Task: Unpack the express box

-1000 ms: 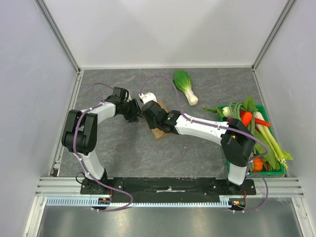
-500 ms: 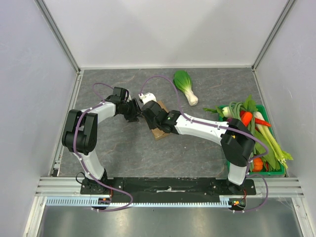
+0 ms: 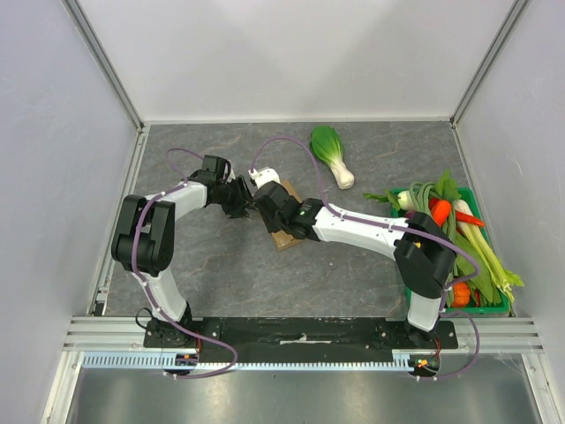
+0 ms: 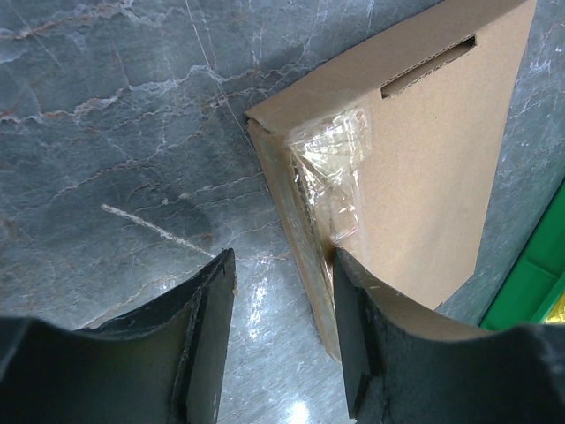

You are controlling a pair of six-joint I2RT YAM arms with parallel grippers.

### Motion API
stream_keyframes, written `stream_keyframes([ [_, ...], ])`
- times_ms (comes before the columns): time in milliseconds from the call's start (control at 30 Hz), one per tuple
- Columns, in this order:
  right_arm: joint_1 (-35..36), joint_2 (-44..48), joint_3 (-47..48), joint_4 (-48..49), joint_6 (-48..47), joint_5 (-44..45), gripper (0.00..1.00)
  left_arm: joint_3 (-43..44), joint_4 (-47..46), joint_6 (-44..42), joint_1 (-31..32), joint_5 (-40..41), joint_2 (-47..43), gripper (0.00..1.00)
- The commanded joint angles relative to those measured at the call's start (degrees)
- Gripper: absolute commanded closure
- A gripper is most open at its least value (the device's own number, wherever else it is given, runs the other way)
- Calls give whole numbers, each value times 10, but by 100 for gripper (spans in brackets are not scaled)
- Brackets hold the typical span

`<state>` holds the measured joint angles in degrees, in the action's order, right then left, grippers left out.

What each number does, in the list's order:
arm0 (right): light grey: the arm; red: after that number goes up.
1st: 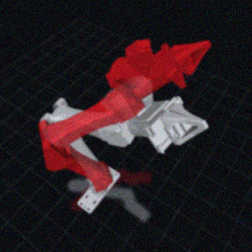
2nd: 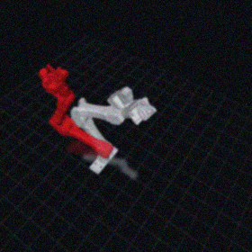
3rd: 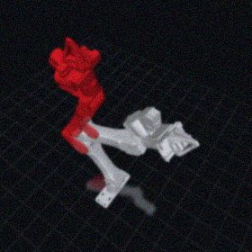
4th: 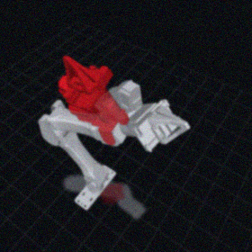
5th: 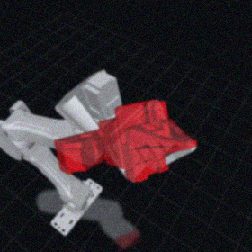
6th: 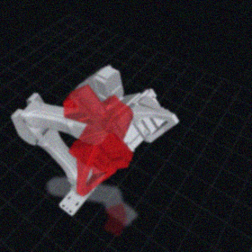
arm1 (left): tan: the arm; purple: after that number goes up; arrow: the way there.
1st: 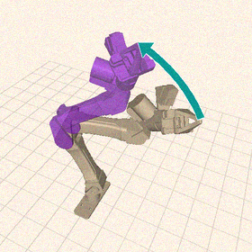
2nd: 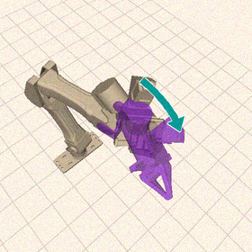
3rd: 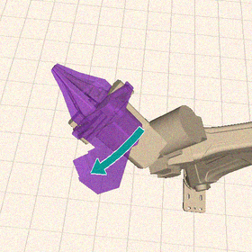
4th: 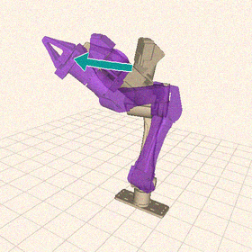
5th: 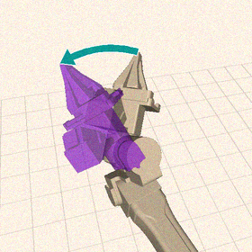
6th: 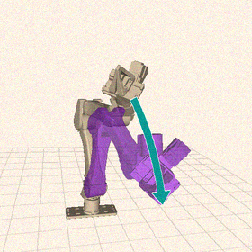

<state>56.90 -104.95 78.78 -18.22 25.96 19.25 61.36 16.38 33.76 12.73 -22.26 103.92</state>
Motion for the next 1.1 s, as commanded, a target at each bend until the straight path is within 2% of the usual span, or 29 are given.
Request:
stream_keyframes([
  [0, 3, 16, -13, -25, -5, 2, 100, 10, 13, 3, 1, 30, 17, 47],
  [400, 5, 54, -42, -67, -29, -15, 100, 23, 23, 11, 1, 35, 32, 50],
  [1067, 8, 99, -72, -67, -103, -8, 100, 39, 39, 4, 2, 49, 49, 53],
])
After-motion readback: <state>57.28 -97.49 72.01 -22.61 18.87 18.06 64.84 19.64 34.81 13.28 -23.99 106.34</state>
